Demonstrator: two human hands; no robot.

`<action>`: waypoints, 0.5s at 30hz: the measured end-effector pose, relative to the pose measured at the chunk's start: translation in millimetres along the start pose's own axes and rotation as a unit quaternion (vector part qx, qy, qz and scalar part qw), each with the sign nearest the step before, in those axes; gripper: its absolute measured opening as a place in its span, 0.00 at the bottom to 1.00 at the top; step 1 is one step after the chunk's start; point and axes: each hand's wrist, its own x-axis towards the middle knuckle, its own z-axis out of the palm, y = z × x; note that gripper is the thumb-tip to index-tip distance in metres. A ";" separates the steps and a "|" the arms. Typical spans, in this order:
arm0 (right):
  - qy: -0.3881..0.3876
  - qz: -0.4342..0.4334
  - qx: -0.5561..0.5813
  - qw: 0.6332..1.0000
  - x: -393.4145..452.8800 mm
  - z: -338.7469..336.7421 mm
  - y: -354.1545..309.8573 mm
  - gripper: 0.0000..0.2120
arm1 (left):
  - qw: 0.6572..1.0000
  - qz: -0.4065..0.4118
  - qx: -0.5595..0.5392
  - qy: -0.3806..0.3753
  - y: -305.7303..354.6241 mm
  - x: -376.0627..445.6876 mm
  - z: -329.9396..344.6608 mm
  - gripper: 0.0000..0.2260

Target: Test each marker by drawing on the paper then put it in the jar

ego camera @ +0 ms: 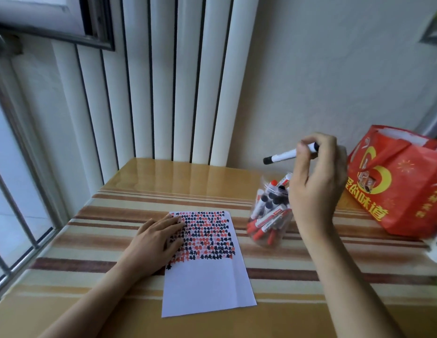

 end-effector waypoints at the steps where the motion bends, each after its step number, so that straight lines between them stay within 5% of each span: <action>1: -0.022 0.007 -0.019 1.000 5.6 1.6 5.1 0.05 | 1.000 0.003 0.002 0.000 -0.6 0.2 1.3 0.31; 4: -0.180 0.023 -0.101 0.978 2.6 12.8 23.5 0.05 | 1.000 -0.003 0.007 -0.007 -0.4 0.4 1.4 0.31; 7: -0.359 0.061 -0.180 0.914 -15.1 24.8 38.1 0.12 | 1.000 -0.001 0.004 -0.015 -0.5 0.0 0.9 0.30; 15: -0.360 0.071 -0.174 0.914 -25.3 31.0 45.1 0.15 | 1.000 0.013 -0.001 0.023 2.3 2.6 0.9 0.26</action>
